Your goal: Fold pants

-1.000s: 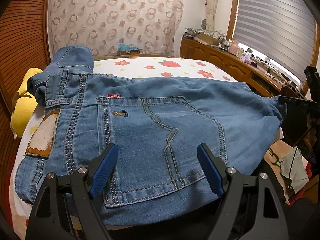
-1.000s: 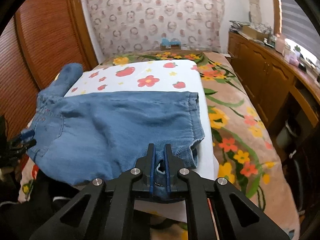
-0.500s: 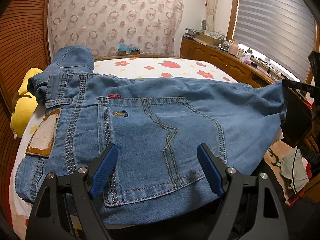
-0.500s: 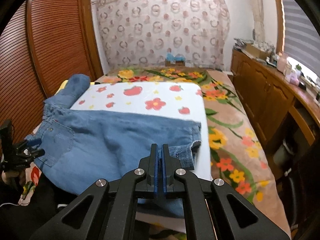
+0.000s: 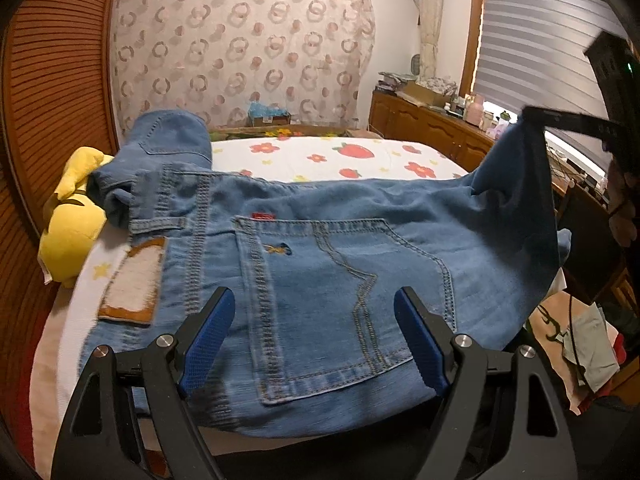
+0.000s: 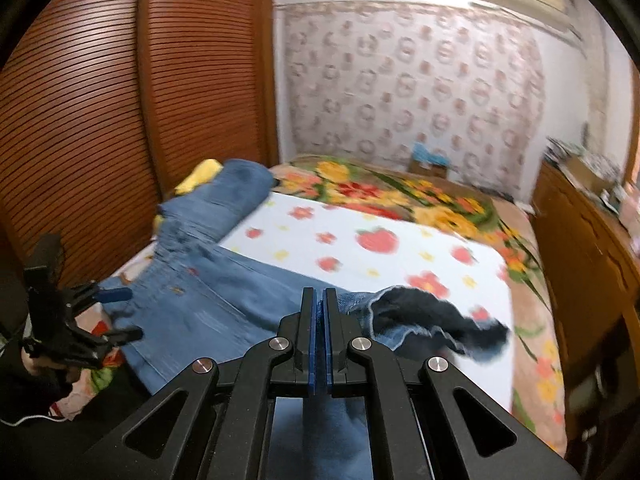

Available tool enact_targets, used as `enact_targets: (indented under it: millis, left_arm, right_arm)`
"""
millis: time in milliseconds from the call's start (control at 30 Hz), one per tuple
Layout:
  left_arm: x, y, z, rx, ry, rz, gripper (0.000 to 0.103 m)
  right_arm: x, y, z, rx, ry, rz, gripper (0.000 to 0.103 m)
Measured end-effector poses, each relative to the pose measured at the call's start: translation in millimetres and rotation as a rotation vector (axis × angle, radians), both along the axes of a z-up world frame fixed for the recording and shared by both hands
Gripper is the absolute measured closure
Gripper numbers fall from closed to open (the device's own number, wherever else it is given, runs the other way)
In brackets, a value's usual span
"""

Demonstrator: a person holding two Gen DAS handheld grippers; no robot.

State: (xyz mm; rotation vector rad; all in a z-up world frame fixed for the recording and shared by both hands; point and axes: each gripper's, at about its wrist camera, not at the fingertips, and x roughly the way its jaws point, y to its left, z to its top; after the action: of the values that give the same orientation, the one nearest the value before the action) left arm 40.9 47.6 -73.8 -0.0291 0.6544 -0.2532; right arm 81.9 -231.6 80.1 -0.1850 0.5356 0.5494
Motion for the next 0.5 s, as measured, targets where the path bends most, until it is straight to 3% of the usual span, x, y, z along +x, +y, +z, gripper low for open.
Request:
enact_targets:
  millis: [300, 467, 500]
  left_arm:
    - [-5.6, 23.3, 5.0, -0.009, -0.013, 0.035, 0.021]
    - [-6.3, 26.6, 1.5, -0.011, -0.006, 0.043, 0.021]
    - [-5.8, 26.8, 0.5, -0.012, -0.004, 0.043, 0.021]
  right_arm:
    - [10.9, 58.5, 11.8, 0.013, -0.008, 0.196, 0.1]
    - [27.9, 67.8, -3.6, 0.016, 0.04, 0.233, 0.1]
    - [29.1, 66.8, -6.6, 0.01, 0.049, 0.22, 0.096]
